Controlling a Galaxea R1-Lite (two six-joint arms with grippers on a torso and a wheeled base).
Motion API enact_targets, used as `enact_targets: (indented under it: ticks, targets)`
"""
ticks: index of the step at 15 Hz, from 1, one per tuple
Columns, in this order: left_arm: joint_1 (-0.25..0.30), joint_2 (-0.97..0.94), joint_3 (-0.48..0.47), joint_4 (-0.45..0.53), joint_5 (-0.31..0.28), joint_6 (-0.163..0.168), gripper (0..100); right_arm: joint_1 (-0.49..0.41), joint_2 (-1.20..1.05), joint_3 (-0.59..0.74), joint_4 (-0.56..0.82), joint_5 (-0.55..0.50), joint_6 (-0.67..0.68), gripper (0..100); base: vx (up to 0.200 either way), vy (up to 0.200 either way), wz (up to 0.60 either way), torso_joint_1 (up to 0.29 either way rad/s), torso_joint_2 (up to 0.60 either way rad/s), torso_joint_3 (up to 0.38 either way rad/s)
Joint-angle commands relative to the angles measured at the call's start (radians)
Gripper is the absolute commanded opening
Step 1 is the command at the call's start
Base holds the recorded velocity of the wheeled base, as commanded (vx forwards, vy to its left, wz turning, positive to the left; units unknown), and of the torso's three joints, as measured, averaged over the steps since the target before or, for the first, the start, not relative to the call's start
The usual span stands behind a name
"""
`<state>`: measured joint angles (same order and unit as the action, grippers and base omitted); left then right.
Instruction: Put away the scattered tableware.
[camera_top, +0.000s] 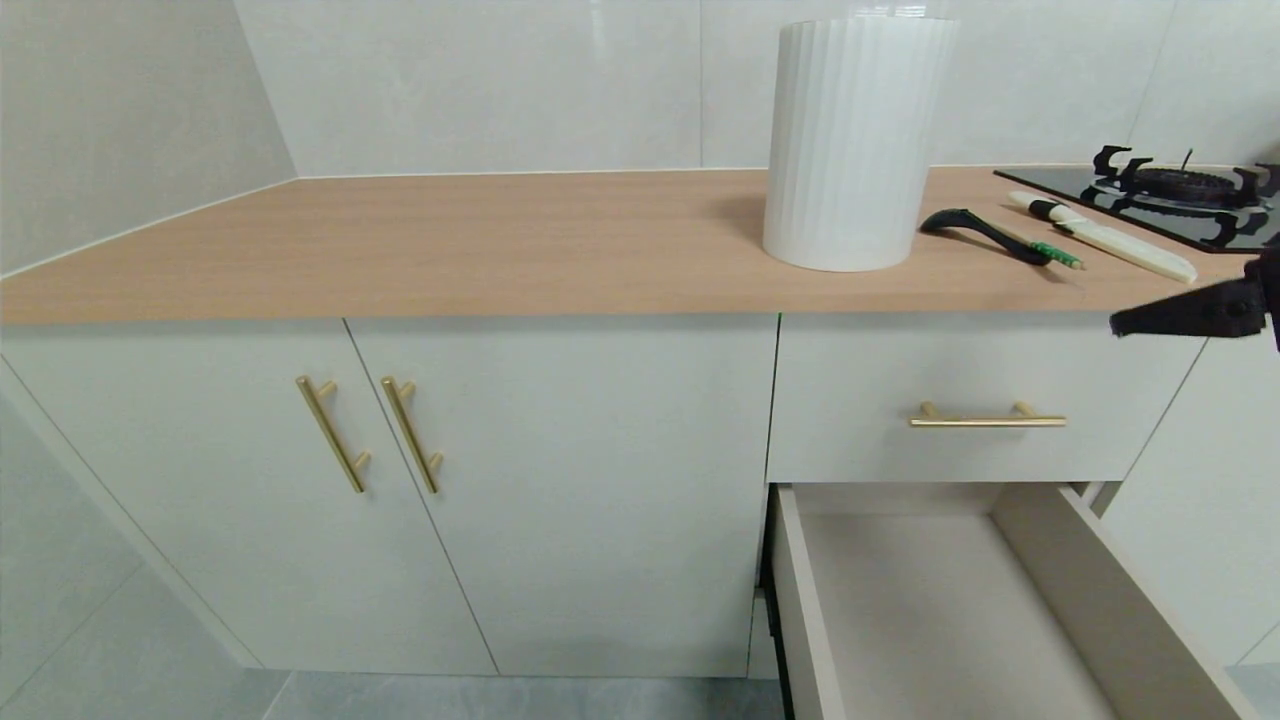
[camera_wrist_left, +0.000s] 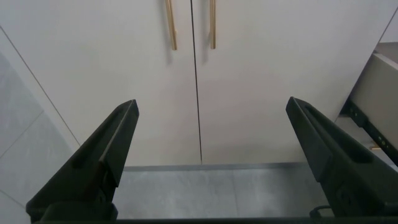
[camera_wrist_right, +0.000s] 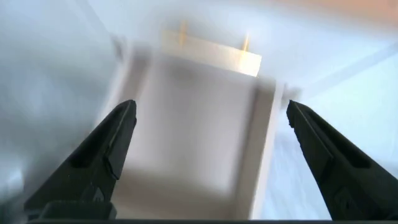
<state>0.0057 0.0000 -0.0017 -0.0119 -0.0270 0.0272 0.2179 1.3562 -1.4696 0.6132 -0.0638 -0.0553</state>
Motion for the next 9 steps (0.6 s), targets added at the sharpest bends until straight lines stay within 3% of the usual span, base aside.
enact_targets:
  ticks: [1,6,9]
  targets:
    - [0.000,0.000,0.000,0.000,0.001,0.000,100,-0.052,0.080,-0.028,-0.070,0.004,0.003,100,0.000,0.000,0.00,0.000,0.00,0.000]
    - [0.000,0.000,0.000,0.000,-0.001,0.000,100,-0.063,0.251,-0.101,-0.257,0.002,0.058,100,0.000,0.000,0.00,0.000,0.00,0.000]
    - [0.000,0.000,0.000,0.000,-0.001,0.000,100,-0.064,0.290,-0.132,-0.263,-0.002,0.095,100,0.000,0.000,0.00,0.000,0.00,0.000]
